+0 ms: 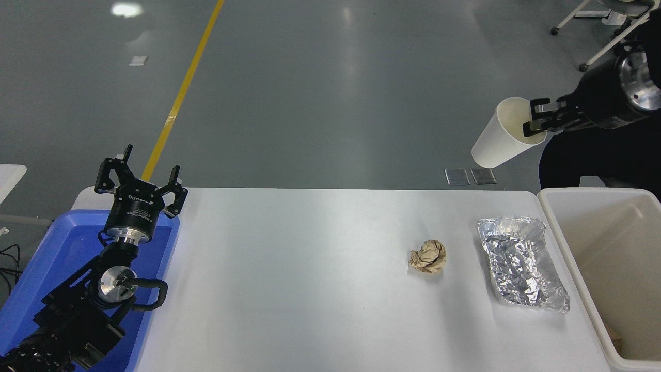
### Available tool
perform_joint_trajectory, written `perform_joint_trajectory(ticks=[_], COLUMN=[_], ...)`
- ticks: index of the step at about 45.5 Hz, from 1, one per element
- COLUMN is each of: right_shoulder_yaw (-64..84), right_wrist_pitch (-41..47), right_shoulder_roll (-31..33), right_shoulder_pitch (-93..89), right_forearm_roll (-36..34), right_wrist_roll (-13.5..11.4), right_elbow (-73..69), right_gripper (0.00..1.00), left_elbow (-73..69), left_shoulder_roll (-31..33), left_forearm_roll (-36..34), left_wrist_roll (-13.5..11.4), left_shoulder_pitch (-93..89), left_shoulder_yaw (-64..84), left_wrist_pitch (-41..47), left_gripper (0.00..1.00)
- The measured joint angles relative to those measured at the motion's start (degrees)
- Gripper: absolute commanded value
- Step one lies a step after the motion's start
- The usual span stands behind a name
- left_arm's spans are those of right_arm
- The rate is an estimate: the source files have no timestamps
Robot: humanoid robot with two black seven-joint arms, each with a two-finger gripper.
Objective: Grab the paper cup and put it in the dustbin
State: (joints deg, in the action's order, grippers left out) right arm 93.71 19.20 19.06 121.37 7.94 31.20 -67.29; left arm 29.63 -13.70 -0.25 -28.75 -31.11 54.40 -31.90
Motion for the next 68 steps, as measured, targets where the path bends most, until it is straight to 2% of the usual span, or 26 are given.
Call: perform_joint_trajectory(ticks=[7, 24, 33, 41, 48, 68], right_shoulder_yaw=[1.8, 2.56, -1.43, -8.53, -15.9, -29.31], right_wrist_pitch=[-1.99, -10.78, -15.57, -20.41, -24.22, -28.05], right_shoulder_roll=[2.08, 7.84, 10.23, 11.51, 11.9, 9.45], right_shoulder_pitch=[-8.05, -29.1, -40.53, -50.63, -59.16, -74.99], right_forearm_roll=[-7.04, -27.86, -35.81, -39.26, -41.59, -43.25], right_wrist_roll=[-2.88, -17.01, -22.77, -25.49, -26.83, -27.82], right_elbow=[7.43, 23.15, 29.7, 34.02, 36.82, 44.66], right_gripper=[0.0, 0.0, 0.0, 0.0, 0.0, 0.0], left_elbow=[-0.01, -0.01, -0.01, -0.01, -0.01, -0.01], left_shoulder_roll=[-0.02, -0.01, 0.0, -0.01, -0.01, -0.01], left_forearm_roll=[-0.01, -0.01, 0.0, -0.01, -0.01, -0.01], left_wrist_roll=[0.0, 0.0, 0.0, 0.01, 0.01, 0.01], left_shoulder_pitch=[0.0, 0.0, 0.0, 0.0, 0.0, 0.0], left_shoulder_yaw=[0.0, 0.0, 0.0, 0.0, 0.0, 0.0], left_wrist_pitch=[0.0, 0.0, 0.0, 0.0, 0.0, 0.0], left_gripper=[0.98, 0.98, 0.98, 0.98, 0.98, 0.98])
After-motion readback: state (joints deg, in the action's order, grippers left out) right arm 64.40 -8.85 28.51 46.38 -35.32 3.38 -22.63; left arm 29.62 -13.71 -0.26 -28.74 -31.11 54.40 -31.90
